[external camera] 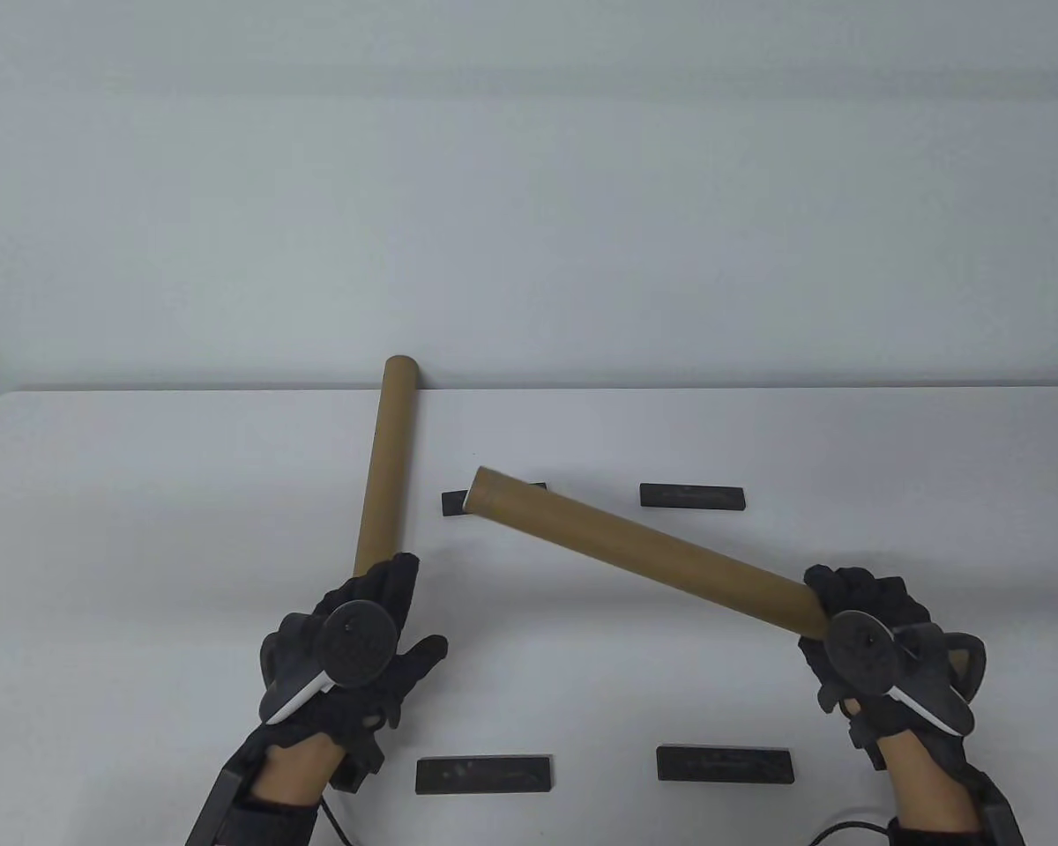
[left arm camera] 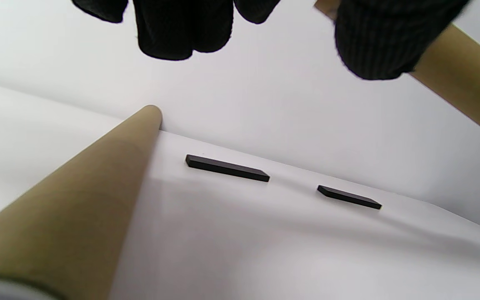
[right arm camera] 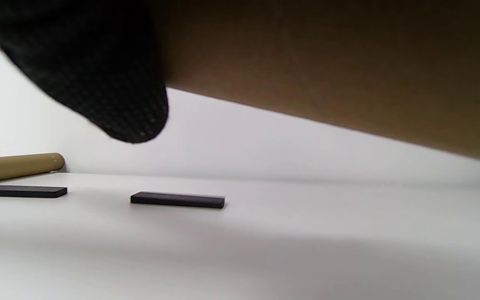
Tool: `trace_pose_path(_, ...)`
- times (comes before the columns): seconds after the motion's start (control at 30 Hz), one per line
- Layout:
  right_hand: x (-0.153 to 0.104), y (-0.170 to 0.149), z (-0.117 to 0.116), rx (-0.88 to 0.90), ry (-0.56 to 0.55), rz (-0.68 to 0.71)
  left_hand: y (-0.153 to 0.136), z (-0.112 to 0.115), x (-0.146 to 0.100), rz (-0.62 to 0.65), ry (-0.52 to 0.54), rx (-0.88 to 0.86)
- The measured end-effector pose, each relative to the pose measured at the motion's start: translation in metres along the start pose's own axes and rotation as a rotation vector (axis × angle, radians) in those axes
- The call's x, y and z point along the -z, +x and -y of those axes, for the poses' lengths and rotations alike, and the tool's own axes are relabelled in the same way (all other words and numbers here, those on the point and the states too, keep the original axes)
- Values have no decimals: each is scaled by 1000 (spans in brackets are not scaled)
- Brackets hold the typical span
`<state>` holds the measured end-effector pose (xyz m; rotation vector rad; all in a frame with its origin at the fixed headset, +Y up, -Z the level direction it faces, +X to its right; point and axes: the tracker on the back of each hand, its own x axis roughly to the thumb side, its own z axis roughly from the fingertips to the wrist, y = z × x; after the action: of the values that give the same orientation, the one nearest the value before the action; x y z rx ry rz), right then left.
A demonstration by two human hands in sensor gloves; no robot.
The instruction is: Roll up papers and store in mailing tubes
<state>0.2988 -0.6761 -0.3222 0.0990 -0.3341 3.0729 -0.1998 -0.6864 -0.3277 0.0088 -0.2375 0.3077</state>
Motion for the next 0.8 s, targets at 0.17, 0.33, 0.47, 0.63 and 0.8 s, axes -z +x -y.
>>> trace_pose_path(0.17, 10, -6, -18, 183, 135, -85, 5, 0, 0, 8, 20, 31)
trace_pose_path(0.33, 17, -14, -35, 325, 271, -220, 11, -2, -2, 31, 32, 85)
trace_pose_path(0.47, 26, -24, -46, 353, 342, -323, 10, -1, -3, 37, 36, 116)
trace_pose_path(0.63, 43, -40, -52, 329, 455, -452, 3, -2, -3, 18, 30, 119)
trace_pose_path(0.8, 62, -53, -53, 233, 587, -588, -1, -4, -3, 3, 33, 89)
